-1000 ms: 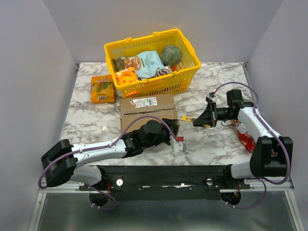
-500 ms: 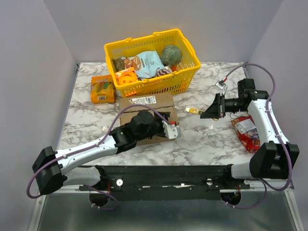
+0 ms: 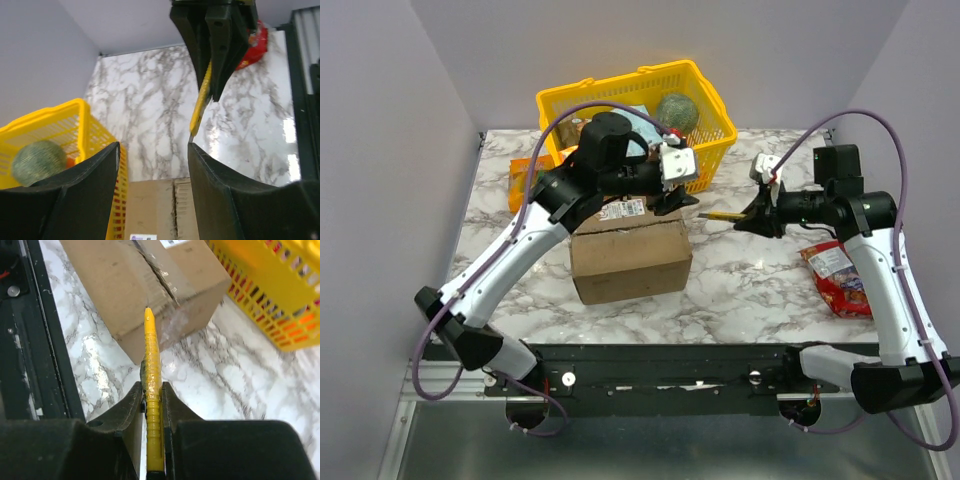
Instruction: Unpack the express box
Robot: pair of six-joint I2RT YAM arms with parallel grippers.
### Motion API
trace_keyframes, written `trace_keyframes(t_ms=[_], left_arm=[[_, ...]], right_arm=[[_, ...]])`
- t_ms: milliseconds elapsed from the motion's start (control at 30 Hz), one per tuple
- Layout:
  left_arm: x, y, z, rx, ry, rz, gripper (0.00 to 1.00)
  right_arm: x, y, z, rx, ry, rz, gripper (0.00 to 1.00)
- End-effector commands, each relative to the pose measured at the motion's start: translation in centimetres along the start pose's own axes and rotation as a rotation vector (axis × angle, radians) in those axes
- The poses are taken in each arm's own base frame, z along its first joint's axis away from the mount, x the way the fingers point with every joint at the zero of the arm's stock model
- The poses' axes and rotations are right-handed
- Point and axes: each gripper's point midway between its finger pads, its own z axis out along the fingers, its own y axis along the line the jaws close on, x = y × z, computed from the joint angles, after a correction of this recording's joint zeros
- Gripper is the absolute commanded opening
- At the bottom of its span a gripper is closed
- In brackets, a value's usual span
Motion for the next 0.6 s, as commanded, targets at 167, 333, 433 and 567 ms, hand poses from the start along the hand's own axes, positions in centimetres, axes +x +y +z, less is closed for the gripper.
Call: trace_keyframes(t_ms=[167, 333, 433, 567], left_arm=[[2.9, -5.1, 3.0, 0.358, 0.036, -0.152, 0.54], [2.8, -4.9, 3.6, 0.356, 0.019, -0.158, 0.49], [2.9, -4.7, 3.9, 0.345, 0.013, -0.163, 0.47], [2.6, -4.3, 4.0, 0.327, 0.003, -0.172, 0.39]], right_arm=[[-5.5, 0.3, -0.5, 0.065, 0.007, -0.288, 0.00], [-6.3, 0.5, -0.7, 0.073, 0.012, -0.311, 0.00], [-6.4, 0.6, -0.5, 0.077, 0.014, -0.317, 0.00], [-6.3, 0.9, -0.6, 0.077, 0.012, -0.311, 0.00]])
